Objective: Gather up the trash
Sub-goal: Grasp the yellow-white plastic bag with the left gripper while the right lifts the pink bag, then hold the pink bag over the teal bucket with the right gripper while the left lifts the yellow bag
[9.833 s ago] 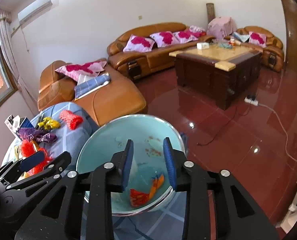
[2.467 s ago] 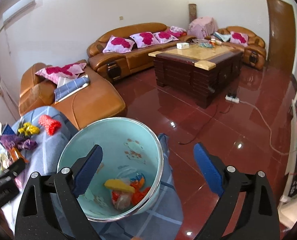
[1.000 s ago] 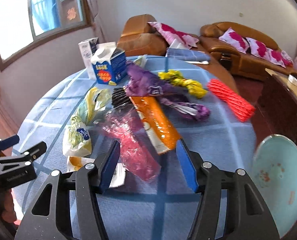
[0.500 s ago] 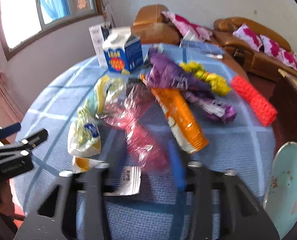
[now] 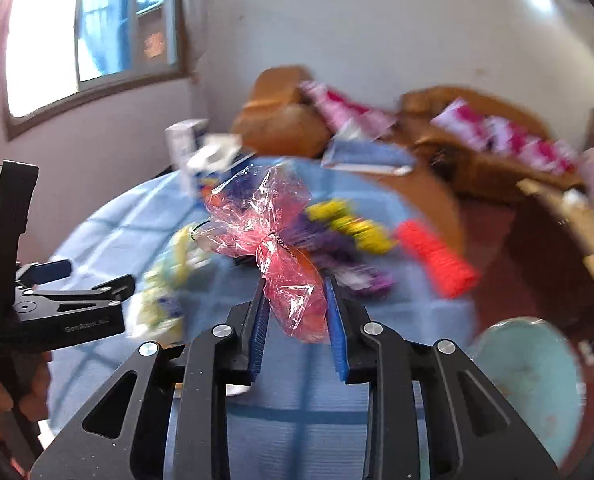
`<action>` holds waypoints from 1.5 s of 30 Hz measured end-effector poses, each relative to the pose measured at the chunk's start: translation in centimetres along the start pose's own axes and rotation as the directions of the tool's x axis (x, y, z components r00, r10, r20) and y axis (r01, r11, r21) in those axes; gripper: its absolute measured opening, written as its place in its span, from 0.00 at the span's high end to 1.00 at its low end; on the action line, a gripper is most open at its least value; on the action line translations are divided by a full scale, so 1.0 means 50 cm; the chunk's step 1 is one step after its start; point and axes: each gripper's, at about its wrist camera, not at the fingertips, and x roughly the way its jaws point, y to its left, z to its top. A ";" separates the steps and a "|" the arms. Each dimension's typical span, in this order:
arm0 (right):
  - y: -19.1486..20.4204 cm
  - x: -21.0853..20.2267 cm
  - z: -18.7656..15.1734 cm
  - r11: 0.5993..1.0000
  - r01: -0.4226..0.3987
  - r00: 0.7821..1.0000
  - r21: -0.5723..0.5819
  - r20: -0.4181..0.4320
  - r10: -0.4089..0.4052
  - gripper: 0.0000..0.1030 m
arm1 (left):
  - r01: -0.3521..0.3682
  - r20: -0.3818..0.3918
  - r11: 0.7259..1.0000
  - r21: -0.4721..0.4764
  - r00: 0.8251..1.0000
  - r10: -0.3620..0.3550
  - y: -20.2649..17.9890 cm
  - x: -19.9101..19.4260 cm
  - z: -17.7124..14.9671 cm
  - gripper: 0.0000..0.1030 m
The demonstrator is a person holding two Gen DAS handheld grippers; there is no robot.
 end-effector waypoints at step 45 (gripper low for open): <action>-0.187 -0.147 -0.111 0.927 0.306 0.949 0.218 0.011 -0.316 0.73 | -0.011 0.076 0.999 0.047 0.997 0.007 -0.111 -0.098 -0.024 0.61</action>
